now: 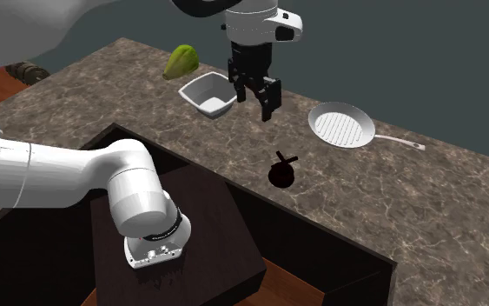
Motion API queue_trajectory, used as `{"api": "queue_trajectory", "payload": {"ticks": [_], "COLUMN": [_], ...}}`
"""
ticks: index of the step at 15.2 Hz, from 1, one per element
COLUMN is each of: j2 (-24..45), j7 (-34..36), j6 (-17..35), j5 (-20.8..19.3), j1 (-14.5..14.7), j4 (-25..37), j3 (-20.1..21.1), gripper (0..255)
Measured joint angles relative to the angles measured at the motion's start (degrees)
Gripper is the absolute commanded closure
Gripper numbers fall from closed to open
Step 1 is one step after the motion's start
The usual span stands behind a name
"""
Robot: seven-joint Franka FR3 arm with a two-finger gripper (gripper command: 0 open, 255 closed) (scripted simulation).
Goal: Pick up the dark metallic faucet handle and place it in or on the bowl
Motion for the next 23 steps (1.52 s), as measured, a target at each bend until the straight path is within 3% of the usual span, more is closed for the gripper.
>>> {"api": "queue_trajectory", "payload": {"ticks": [3, 10, 17, 23], "j2": [0.6, 7.5, 18.2, 29.8], "j7": [-0.3, -2.5, -4.9, -7.2], "j6": [2.4, 17.2, 33.1, 45.1], "j5": [0.1, 0.2, 0.8, 2.0], "j1": [0.1, 0.7, 1.4, 2.2], "j4": [-1.7, -9.1, -13.4, -13.3], "j3": [-0.3, -1.8, -3.1, -3.8], "gripper": [0, 0, 0, 0]}}
